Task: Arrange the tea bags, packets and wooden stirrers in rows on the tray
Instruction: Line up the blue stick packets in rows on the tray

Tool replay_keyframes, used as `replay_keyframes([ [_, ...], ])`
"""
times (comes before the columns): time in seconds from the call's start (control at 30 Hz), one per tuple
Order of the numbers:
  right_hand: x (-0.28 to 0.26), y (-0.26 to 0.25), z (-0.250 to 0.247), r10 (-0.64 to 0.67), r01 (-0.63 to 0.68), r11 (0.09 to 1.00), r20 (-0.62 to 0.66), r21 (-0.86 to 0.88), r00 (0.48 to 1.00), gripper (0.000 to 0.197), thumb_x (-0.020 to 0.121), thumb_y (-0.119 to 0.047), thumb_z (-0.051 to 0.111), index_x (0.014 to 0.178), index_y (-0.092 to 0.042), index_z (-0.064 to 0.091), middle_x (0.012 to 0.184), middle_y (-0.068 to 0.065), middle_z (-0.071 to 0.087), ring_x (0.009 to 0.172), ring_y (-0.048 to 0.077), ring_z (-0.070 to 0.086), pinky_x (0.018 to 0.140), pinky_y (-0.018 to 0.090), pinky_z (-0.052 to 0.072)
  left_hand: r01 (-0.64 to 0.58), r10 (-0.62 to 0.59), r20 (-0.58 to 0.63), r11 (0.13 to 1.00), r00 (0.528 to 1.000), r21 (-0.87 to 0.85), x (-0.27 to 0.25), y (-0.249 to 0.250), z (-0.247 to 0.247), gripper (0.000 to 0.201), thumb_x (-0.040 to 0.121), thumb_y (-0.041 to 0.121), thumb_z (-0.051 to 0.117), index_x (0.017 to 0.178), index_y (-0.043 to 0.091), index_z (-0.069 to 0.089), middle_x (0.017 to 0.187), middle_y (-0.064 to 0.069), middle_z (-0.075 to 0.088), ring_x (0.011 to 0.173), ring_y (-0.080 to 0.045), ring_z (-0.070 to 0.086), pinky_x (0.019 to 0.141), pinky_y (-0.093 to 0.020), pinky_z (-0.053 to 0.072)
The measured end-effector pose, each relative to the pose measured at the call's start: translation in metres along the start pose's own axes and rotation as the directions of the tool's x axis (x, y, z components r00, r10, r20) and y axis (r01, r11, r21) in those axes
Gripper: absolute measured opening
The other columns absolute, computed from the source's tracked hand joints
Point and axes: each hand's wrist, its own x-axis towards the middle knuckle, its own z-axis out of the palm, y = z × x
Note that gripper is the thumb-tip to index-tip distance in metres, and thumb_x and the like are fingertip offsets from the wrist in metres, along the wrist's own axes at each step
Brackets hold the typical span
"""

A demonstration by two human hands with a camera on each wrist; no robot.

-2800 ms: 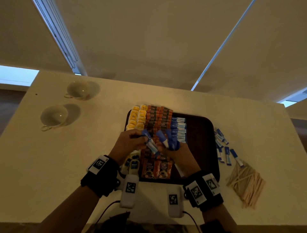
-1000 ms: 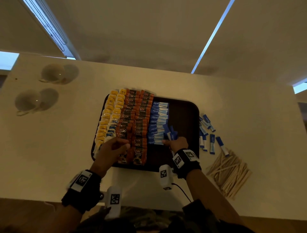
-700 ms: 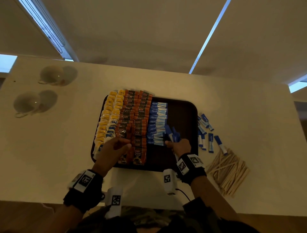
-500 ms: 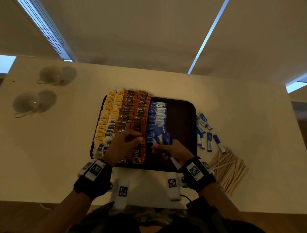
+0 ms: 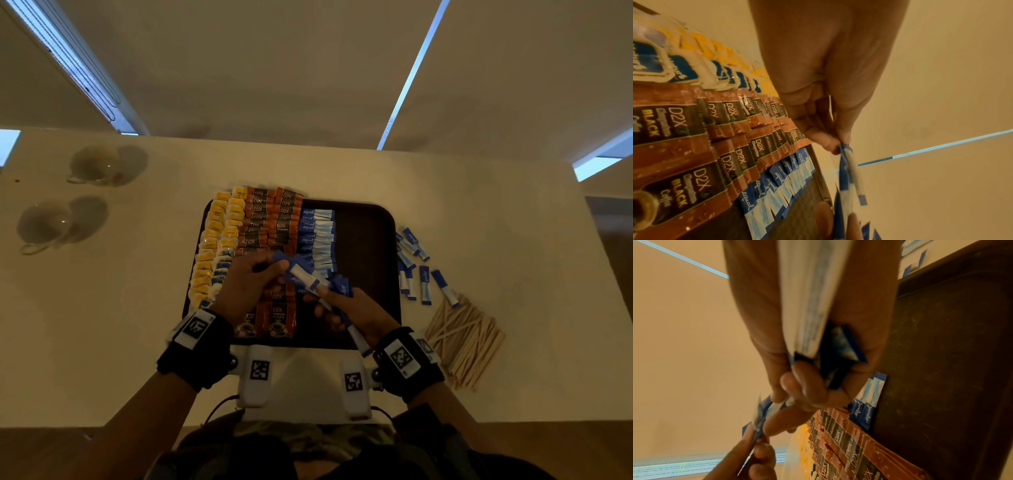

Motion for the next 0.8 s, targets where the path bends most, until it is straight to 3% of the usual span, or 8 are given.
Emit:
replay_keyframes([
  [0.2,-0.005,0.002,-0.001,-0.057,0.061,0.995,-0.056,0.074,0.997,0.016,0.096,-0.022,0.05,0.101,-0.012,0.061,0.072,0.001,0.061,0.047,0.005,0.043,0.044,0.015,0.036,0.02,-0.019,0.013,0.999,1.0,-0.037,-0.002,0.006,-0.005,0.013,0.092,0.011,0.056,0.093,0.012,0.069,0.062,0.007,0.061,0.054,-0.005,0.054,0.052,-0.019,0.046],
  [0.33,-0.005,-0.001,-0.007,-0.079,0.099,0.985,-0.137,0.139,0.987,0.012,0.097,-0.021,0.05,0.1,-0.011,0.056,0.073,0.002,0.063,0.048,0.006,0.042,0.043,0.016,0.036,-0.015,0.016,0.077,1.0,0.997,-0.019,-0.004,0.006,-0.013,0.018,0.095,0.009,0.049,0.102,0.007,0.066,0.052,0.006,0.049,0.047,-0.01,0.044,0.047,-0.019,0.041],
  [0.47,-0.003,-0.003,-0.006,-0.124,0.148,0.981,-0.181,0.128,0.976,0.01,0.095,-0.021,0.052,0.099,-0.013,0.058,0.078,0.005,0.065,0.049,0.006,0.042,0.044,0.017,0.036,0.093,-0.068,0.165,0.985,0.984,-0.145,-0.01,0.008,-0.01,0.018,0.091,-0.005,0.046,0.091,-0.001,0.064,0.071,-0.009,0.069,0.068,-0.016,0.068,0.062,-0.021,0.055],
  [0.57,-0.002,-0.004,-0.002,-0.145,0.172,0.977,-0.196,0.127,0.97,0.009,0.095,-0.021,0.053,0.095,-0.013,0.058,0.079,0.007,0.066,0.048,0.006,0.042,0.044,0.017,0.035,0.122,-0.084,0.189,0.972,0.978,-0.2,-0.01,0.007,-0.007,0.019,0.092,0.0,0.046,0.09,-0.006,0.063,0.078,-0.019,0.069,0.071,-0.022,0.069,0.065,-0.026,0.057],
  [0.7,-0.003,-0.005,0.002,-0.17,0.194,0.975,-0.195,0.111,0.966,0.011,0.096,-0.02,0.052,0.091,-0.011,0.059,0.076,0.006,0.067,0.047,0.007,0.041,0.043,0.017,0.034,0.088,-0.082,0.13,0.995,0.988,-0.043,-0.006,0.004,-0.003,0.021,0.089,0.017,0.058,0.082,-0.001,0.066,0.07,-0.006,0.07,0.063,-0.014,0.067,0.057,-0.022,0.054],
  [0.8,-0.004,-0.004,0.003,-0.194,0.21,0.975,-0.186,0.069,0.963,0.014,0.096,-0.02,0.052,0.093,-0.009,0.06,0.076,0.008,0.067,0.047,0.008,0.041,0.042,0.018,0.034,0.039,-0.049,0.118,0.995,0.992,0.09,-0.001,0.002,-0.001,0.01,0.085,0.017,0.065,0.082,0.008,0.069,0.073,-0.006,0.071,0.06,-0.009,0.067,0.053,-0.015,0.049],
])
